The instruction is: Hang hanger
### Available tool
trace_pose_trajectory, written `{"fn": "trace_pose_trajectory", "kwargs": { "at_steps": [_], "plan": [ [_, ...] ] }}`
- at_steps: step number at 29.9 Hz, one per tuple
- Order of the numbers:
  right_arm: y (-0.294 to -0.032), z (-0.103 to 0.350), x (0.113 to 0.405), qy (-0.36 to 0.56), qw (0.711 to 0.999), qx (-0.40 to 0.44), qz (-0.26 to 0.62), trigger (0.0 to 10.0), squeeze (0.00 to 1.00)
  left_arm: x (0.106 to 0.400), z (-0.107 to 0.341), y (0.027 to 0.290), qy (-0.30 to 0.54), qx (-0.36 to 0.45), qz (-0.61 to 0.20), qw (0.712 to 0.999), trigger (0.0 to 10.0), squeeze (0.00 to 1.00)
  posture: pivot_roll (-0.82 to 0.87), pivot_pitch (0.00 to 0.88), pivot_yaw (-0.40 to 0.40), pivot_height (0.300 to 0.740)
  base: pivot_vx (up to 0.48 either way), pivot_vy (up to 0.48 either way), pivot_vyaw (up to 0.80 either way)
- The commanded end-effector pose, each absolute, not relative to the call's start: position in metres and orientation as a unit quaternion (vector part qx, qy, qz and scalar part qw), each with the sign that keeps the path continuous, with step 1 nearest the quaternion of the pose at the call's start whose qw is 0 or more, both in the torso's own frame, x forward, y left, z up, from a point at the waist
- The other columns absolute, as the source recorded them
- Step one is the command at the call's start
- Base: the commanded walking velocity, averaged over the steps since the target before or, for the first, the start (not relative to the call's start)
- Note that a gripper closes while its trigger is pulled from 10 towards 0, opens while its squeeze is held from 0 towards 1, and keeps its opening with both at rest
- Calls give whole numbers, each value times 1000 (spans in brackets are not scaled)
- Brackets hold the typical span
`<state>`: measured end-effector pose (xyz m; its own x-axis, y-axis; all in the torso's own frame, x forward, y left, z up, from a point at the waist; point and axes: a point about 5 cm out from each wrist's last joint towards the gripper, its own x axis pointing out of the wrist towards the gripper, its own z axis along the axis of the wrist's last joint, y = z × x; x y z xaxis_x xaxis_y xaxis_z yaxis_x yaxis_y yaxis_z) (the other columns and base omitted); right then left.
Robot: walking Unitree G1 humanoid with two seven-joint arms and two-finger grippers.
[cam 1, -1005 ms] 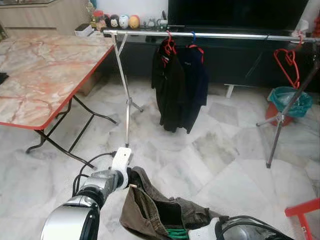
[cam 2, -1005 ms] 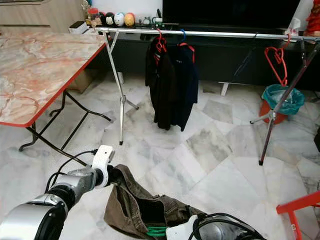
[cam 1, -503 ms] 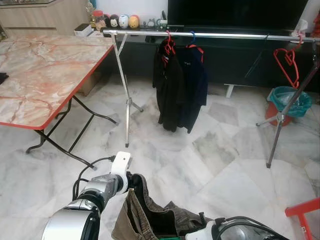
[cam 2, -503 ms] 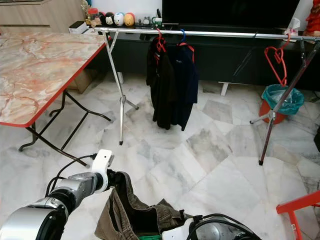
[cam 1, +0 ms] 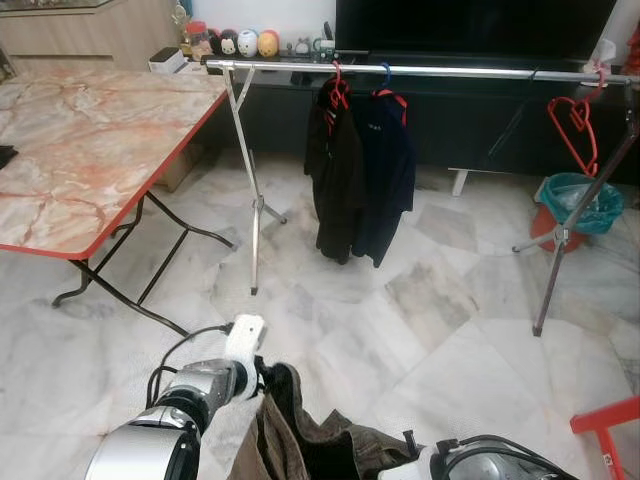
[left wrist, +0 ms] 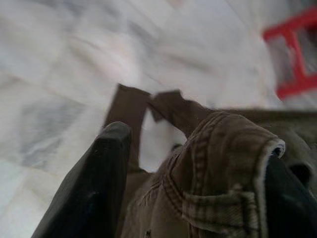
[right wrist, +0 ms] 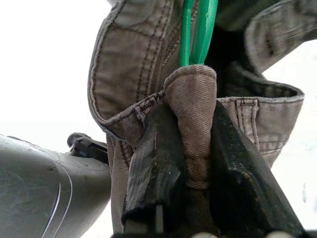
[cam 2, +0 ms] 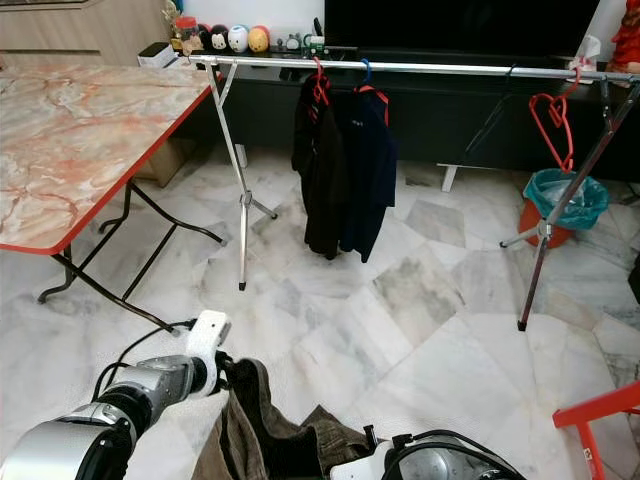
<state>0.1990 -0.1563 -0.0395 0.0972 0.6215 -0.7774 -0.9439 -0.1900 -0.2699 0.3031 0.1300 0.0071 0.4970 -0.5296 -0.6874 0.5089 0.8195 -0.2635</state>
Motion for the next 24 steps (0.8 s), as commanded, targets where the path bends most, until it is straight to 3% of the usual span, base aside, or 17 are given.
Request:
{"fn": "trace_pose_trajectory", "kwargs": {
  "at_steps": [1,7,10,21,22,23,24],
  "plan": [
    [-150,-39,197,174,612,-415,650,10000,0,300,6,132,409,-5,-323,853,10000,1000,84,0,30,740,0,0,0],
    [-150,-40,196,180,612,-414,649,10000,0,300,10,136,403,7,-364,840,10000,1000,91,0,33,740,0,0,0],
    [-153,-41,196,190,608,-418,648,10000,0,298,10,142,409,78,-399,817,10000,1000,95,7,36,740,0,0,0],
    [-151,-41,197,191,605,-419,650,10000,0,315,20,149,396,69,-306,863,10000,1000,97,22,40,740,0,0,0],
    [-151,-41,197,191,605,-419,650,10000,0,314,20,148,396,71,-313,860,10000,227,97,22,40,740,0,0,0],
    [-151,-41,197,191,604,-419,650,10000,0,313,20,147,397,78,-334,851,10000,0,99,23,39,740,0,0,0],
    [-151,-42,197,192,604,-419,650,10000,0,311,19,146,397,93,-357,840,10000,0,99,23,39,740,0,0,0]
  ]
}}
